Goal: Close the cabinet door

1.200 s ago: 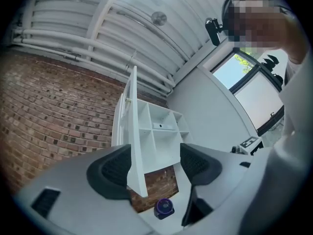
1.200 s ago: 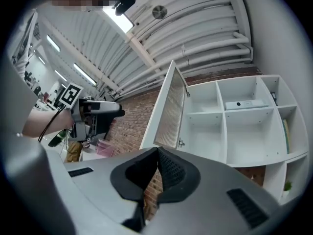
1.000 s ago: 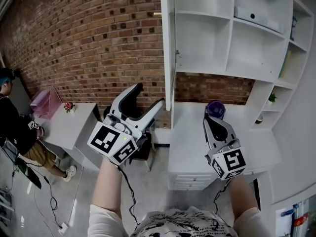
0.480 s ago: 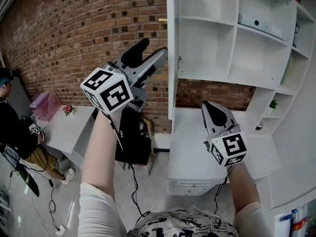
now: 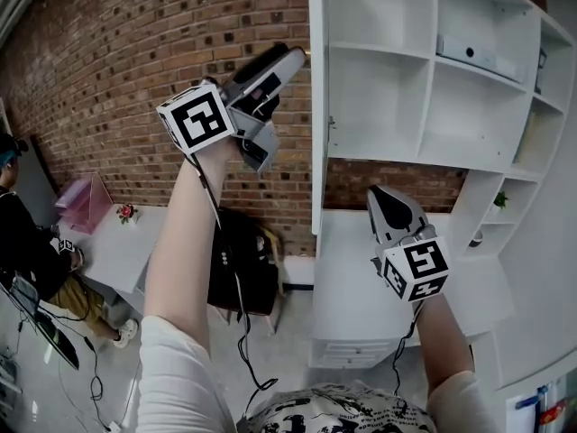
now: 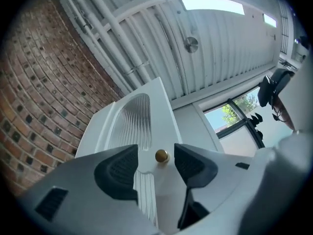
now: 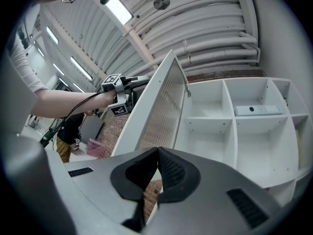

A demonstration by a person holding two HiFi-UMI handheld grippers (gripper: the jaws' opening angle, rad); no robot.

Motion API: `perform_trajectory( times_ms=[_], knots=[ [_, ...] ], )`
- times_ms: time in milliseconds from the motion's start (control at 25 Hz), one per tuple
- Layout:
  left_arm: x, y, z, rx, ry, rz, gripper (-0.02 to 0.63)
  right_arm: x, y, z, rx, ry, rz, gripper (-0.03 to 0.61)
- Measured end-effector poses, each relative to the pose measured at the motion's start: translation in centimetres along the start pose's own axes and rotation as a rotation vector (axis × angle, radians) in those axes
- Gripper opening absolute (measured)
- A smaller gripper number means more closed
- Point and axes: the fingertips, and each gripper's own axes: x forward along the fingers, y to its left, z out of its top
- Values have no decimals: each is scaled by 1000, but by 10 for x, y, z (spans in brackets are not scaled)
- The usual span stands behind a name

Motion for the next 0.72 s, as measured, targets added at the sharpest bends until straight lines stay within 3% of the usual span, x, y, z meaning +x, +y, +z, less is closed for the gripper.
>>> perform_trajectory(
  times_ms=[120, 200, 400, 480, 720],
  knots=[
    [9, -1, -7, -29, 22, -53, 239, 0, -5, -7, 13, 6, -9, 15],
    [14, -2, -8, -57, -2, -84, 185, -2, -11, -12, 13, 9, -14, 15],
    [23, -11, -11, -96, -4, -182, 162, -5, -16, -16, 8, 15, -34, 15],
    [22, -16, -10, -111, -3, -229, 100, -6, -13, -14, 3, 17, -41, 15],
    [26, -25, -6, -95, -11, -234, 98, -8, -13, -17, 4, 38, -54, 15]
  ],
)
